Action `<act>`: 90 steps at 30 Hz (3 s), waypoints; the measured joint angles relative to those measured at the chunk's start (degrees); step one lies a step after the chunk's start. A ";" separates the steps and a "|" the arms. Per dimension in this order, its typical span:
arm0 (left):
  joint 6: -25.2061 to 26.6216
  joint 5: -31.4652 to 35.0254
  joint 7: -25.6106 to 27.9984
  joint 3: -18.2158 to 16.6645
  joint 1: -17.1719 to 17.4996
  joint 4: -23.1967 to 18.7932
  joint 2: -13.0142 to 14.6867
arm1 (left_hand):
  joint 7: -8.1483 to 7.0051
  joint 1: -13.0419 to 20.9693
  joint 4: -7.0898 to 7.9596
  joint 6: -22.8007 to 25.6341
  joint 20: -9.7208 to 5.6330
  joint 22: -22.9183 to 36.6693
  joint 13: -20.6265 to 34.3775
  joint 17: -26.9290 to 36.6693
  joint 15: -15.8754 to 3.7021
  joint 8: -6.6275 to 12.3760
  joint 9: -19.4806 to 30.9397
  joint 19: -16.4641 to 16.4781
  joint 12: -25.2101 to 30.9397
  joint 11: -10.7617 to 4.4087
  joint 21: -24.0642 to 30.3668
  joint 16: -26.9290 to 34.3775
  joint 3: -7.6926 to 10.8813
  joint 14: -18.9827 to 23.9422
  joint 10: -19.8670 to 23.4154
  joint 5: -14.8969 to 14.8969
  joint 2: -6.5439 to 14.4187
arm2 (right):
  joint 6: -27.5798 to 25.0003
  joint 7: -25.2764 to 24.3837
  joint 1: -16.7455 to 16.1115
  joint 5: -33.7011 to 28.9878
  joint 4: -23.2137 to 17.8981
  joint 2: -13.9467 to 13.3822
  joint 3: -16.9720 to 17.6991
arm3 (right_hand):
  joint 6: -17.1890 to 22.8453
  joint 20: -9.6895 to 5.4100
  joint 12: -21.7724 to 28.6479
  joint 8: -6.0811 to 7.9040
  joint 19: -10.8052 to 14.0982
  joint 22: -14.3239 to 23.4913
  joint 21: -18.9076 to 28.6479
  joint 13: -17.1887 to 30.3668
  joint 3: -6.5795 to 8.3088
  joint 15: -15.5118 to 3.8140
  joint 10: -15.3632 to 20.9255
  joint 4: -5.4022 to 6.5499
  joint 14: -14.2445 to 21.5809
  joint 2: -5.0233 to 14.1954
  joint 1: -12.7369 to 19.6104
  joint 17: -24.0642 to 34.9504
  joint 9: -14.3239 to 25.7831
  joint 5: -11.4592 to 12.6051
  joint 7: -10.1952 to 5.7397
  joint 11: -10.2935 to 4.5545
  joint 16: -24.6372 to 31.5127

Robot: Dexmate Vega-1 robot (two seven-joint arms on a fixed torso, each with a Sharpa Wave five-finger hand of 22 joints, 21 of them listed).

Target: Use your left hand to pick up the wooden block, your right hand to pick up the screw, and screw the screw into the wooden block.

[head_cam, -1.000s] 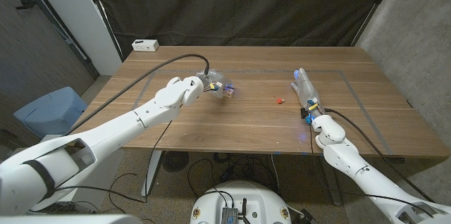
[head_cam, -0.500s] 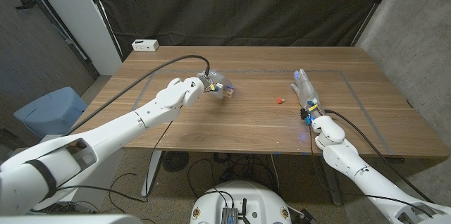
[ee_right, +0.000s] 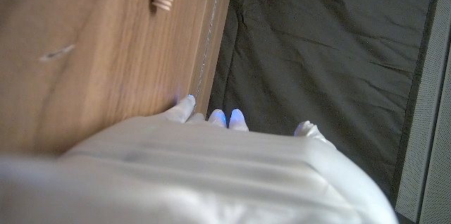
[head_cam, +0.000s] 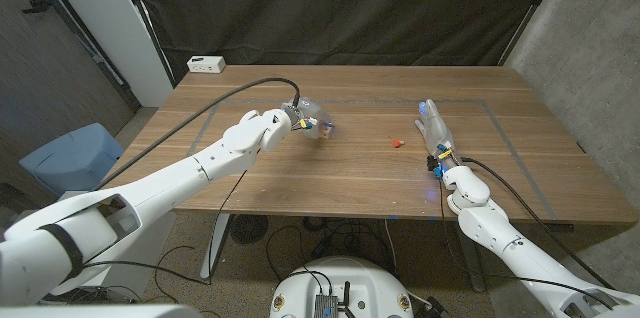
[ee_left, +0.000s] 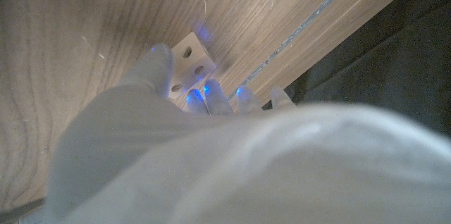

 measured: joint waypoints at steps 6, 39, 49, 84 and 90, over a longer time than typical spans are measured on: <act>-0.06 0.35 0.58 0.14 0.04 0.13 -0.01 | -0.01 0.54 -0.02 1.79 0.11 0.00 0.49 0.13 -0.06 0.00 0.00 0.95 0.59 0.00 0.00 0.00 -0.49 1.39 2.04 0.00 -0.09 | 0.12 -0.02 -0.10 0.05 0.24 0.12 0.03 | 0.00 0.00 0.00 0.00 0.00 0.00 0.00 0.00 0.00 0.00 0.00 0.00 0.00 0.00 0.00 0.00 0.00 0.00 0.00 0.00 0.00; 0.59 3.45 3.82 1.19 0.09 1.68 -0.98 | 0.34 3.19 0.21 11.33 0.18 0.14 2.89 0.40 -0.18 0.22 -0.01 5.98 2.59 -0.22 0.00 0.66 -3.42 9.22 10.90 0.00 0.74 | 1.17 -0.38 -0.56 0.30 1.34 0.61 0.62 | 0.31 0.00 0.00 0.23 0.00 0.00 0.24 0.00 0.26 0.01 0.21 -0.23 0.01 0.00 0.00 -0.16 0.00 0.00 -0.31 -0.22 0.44; 1.32 4.37 4.25 1.81 -0.06 2.19 -1.59 | 0.63 3.86 0.18 14.49 0.11 0.13 3.96 0.65 -0.23 0.22 -0.01 7.12 3.39 -0.22 0.00 0.66 -4.27 10.87 13.73 0.00 0.66 | 1.68 -0.36 -0.76 0.57 1.70 0.69 0.84 | 0.31 0.00 0.00 0.23 0.00 0.00 0.24 0.00 0.13 0.01 0.44 -0.35 0.01 0.00 0.00 -0.15 0.00 0.00 -0.31 -0.03 0.44; 2.84 8.27 6.41 3.19 0.54 1.83 -1.83 | 1.04 6.39 0.33 26.78 -2.35 0.12 7.97 1.19 -0.59 2.55 0.23 11.77 6.41 -0.32 0.34 2.55 -7.10 17.64 24.06 -0.02 1.62 | 2.61 -0.53 -2.32 1.10 1.38 0.46 1.62 | 0.62 0.00 0.00 0.22 0.00 0.00 0.24 0.00 0.37 0.01 1.23 -0.59 0.01 0.00 0.00 -0.14 0.00 0.00 -0.62 -0.42 0.44; 3.19 8.57 6.55 2.94 1.04 0.89 -1.60 | 1.21 6.66 0.24 27.19 -2.36 0.12 8.21 1.19 -0.73 2.79 0.25 11.76 6.59 -0.32 0.34 2.55 -7.18 18.09 24.68 -0.19 1.66 | 2.68 -0.66 -2.64 1.10 0.90 0.22 1.70 | 0.62 0.00 0.00 0.22 0.00 0.00 0.23 0.00 0.37 0.01 1.23 -0.59 0.01 0.00 0.00 -0.14 0.00 0.00 -0.62 -0.42 0.44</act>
